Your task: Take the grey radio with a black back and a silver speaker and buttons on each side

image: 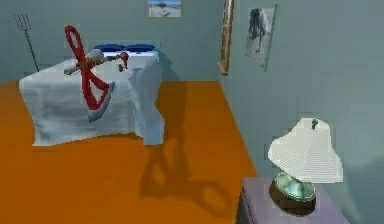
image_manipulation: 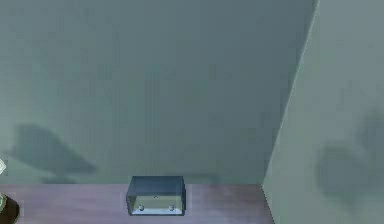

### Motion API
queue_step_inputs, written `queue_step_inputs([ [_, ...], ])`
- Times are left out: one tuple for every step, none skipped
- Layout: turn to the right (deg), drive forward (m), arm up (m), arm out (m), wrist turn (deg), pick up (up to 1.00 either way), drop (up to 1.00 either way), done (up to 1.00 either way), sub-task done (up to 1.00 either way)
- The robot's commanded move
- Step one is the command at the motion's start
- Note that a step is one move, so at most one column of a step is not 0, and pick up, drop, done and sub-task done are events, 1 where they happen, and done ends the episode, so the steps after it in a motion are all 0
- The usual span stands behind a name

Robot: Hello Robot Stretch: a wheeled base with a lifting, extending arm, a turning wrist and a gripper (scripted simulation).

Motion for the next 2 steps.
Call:
queue_step_inputs([
  [0.0,0.0,0.5,0.0,0.0,0.0,0.0,0.0,0.0],
  [0.0,0.0,0.38,0.0,0.0,0.0,0.0,0.0,0.0],
])
